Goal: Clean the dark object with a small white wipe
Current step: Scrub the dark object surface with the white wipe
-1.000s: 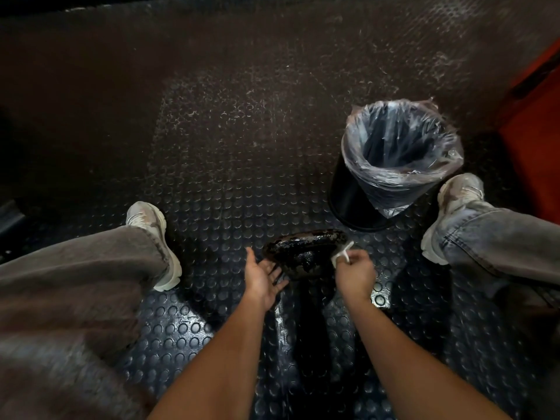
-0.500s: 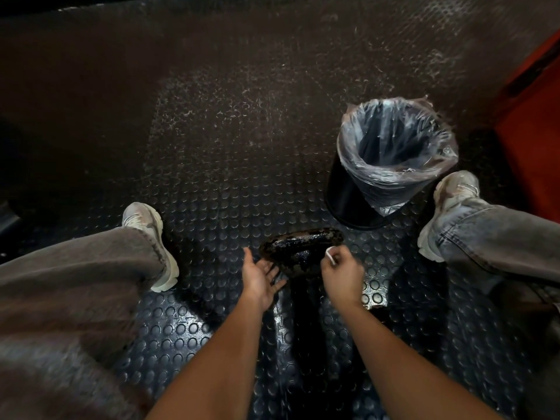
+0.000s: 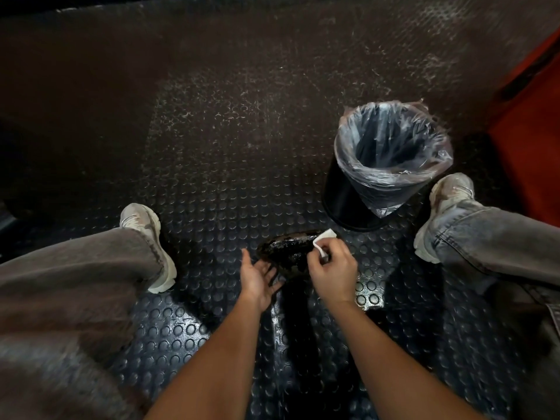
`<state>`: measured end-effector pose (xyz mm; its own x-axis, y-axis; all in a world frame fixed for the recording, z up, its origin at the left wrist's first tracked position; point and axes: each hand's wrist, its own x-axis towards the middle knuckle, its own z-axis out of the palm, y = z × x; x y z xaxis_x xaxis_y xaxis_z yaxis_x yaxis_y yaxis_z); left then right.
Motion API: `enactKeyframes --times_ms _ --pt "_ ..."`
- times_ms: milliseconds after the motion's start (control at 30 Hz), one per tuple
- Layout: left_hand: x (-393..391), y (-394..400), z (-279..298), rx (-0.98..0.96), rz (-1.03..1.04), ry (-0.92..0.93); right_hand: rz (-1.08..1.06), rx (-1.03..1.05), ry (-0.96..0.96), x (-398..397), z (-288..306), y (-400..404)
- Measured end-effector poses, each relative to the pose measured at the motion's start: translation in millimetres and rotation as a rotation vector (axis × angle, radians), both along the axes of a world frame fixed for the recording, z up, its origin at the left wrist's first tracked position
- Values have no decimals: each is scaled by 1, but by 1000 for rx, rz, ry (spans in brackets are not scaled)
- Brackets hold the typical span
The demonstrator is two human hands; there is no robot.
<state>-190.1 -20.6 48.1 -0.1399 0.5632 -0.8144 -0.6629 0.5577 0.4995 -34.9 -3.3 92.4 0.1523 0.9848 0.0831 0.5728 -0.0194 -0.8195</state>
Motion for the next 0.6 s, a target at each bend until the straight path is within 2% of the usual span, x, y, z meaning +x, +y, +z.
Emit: enactKeyframes --times_ms 100,167,233,367,500,600 --pt "-1 0 -1 5 -8 0 -89 -202 11 7 -16 -2" --pt "-1 1 1 1 -4 -3 -219 -362 112 16 -25 2" --pt "-2 1 4 -7 1 1 -313 -422 233 20 -26 9" --pt "-2 1 0 -14 14 2 -365 -312 271 18 -6 16" --pt "-1 1 -2 -14 3 2 -98 -117 92 9 2 0" --pt "0 1 1 -9 -3 -3 -33 -140 -44 6 -9 -3"
